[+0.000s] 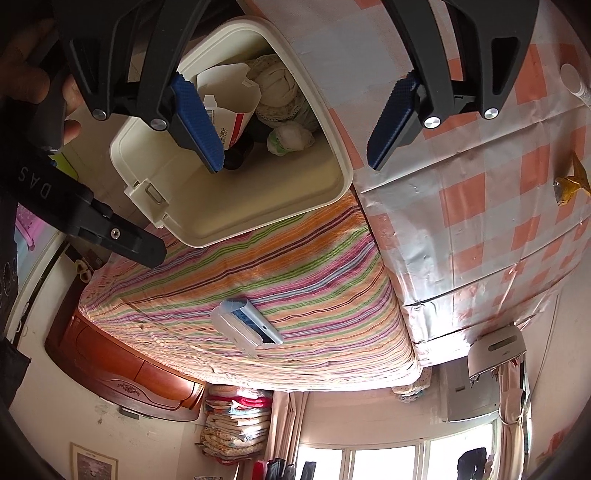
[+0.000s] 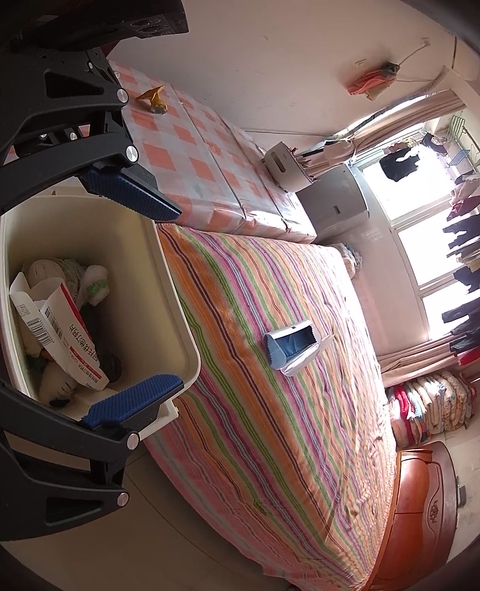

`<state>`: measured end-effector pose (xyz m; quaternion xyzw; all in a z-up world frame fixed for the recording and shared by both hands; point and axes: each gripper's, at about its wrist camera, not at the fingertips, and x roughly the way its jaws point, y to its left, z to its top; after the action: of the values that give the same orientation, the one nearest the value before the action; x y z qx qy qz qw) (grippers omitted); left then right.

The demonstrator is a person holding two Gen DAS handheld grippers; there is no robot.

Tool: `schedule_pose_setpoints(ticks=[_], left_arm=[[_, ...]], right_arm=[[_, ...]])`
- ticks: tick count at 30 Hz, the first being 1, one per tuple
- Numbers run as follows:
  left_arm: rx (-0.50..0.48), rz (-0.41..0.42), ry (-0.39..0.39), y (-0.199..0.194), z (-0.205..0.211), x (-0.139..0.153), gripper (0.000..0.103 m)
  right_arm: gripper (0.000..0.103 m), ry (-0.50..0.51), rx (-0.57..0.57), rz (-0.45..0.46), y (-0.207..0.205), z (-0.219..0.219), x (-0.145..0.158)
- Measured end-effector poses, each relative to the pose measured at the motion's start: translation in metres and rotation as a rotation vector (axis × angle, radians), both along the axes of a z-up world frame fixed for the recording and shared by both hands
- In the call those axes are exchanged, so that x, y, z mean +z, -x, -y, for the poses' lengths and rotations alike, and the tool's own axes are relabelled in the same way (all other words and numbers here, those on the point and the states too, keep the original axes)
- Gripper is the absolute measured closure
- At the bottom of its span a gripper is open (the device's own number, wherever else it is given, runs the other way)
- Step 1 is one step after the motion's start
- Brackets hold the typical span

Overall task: Collect trash
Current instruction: 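Move both grippers back to the remaining items on the table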

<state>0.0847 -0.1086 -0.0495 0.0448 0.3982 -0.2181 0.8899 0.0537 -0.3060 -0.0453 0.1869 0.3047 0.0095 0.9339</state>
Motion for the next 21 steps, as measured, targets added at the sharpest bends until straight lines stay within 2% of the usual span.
schedule_pose_setpoints(ticks=[12, 21], left_arm=[[0.032, 0.003, 0.009, 0.001, -0.018, 0.005, 0.025], [0.099, 0.004, 0.019, 0.002, -0.051, 0.009, 0.025]], right_arm=[[0.019, 0.010, 0.048, -0.012, -0.010, -0.023, -0.001], [0.018, 0.012, 0.112, -0.020, -0.019, -0.050, 0.000]])
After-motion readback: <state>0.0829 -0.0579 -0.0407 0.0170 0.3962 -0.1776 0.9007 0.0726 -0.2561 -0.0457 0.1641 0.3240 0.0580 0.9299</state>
